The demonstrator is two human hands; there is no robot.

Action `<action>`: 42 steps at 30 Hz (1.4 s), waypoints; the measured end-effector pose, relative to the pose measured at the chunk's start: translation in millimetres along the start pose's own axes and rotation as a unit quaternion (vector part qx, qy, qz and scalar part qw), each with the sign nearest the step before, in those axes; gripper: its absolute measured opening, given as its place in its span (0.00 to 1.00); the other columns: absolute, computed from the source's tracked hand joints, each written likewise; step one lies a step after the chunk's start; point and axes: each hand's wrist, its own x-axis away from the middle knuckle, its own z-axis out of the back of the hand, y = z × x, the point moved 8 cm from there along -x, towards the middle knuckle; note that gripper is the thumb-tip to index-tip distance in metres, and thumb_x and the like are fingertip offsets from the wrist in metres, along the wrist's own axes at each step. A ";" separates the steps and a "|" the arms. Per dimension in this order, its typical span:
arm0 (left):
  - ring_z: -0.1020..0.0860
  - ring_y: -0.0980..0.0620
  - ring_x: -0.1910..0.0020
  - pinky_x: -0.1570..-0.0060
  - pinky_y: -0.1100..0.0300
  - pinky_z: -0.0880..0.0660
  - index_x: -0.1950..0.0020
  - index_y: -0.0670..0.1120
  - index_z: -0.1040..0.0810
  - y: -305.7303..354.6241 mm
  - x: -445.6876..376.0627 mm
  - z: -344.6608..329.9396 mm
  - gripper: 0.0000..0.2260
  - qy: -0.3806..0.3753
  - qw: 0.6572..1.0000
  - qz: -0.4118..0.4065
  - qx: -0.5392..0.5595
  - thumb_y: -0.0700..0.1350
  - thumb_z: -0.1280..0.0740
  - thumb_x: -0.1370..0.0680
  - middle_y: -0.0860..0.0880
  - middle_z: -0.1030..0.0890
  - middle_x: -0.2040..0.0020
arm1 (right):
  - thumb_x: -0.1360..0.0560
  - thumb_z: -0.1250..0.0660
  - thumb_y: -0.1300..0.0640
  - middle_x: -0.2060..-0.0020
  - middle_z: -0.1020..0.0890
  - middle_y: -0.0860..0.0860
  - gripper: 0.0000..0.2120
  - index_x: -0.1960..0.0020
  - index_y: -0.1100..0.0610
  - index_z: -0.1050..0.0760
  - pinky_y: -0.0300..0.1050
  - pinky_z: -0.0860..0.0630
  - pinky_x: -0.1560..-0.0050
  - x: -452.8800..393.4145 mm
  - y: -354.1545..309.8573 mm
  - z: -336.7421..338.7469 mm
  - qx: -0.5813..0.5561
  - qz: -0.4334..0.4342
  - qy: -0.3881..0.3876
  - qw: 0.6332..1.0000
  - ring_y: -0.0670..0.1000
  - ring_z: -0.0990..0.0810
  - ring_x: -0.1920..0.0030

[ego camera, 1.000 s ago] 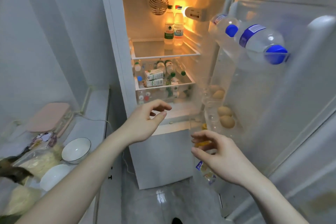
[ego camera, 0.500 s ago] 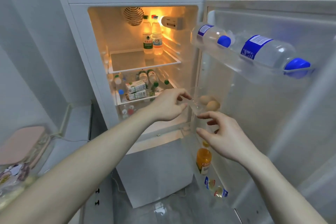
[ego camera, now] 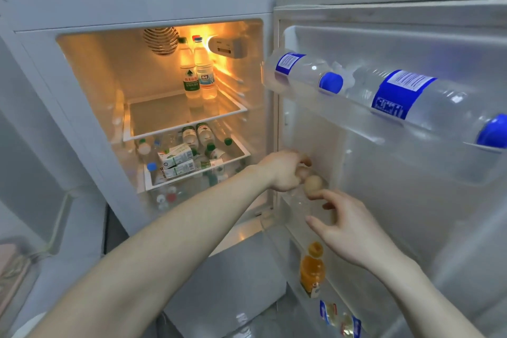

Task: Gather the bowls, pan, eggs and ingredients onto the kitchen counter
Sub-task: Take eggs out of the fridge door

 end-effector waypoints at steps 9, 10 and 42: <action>0.22 0.43 0.45 0.54 0.57 0.31 0.34 0.48 0.30 -1.1 -23.0 -14.7 0.21 -0.041 0.999 -0.010 -0.013 0.50 0.28 0.24 0.45 0.21 0.41 | 0.27 0.29 0.42 0.45 0.23 0.33 0.17 0.38 0.40 0.24 0.36 0.28 0.50 -5.2 14.9 6.3 0.009 0.005 0.000 1.000 0.36 0.24 0.50; 0.22 0.42 0.45 0.55 0.56 0.31 0.35 0.48 0.30 -2.4 -24.4 -16.1 0.21 -0.040 0.999 -0.007 -0.015 0.50 0.28 0.24 0.44 0.21 0.42 | 0.26 0.29 0.42 0.45 0.23 0.34 0.17 0.38 0.40 0.24 0.36 0.28 0.51 -6.9 14.0 8.2 0.015 0.005 0.003 1.000 0.37 0.23 0.50; 0.23 0.59 0.49 0.54 0.69 0.27 0.40 0.50 0.29 -59.0 208.0 49.0 0.15 0.245 0.911 0.118 0.310 0.43 0.28 0.22 0.55 0.23 0.46 | 0.28 0.37 0.66 0.62 0.22 0.55 0.06 0.58 0.58 0.25 0.45 0.25 0.57 -96.7 -26.6 -31.7 0.365 -0.052 -0.151 0.917 0.59 0.21 0.56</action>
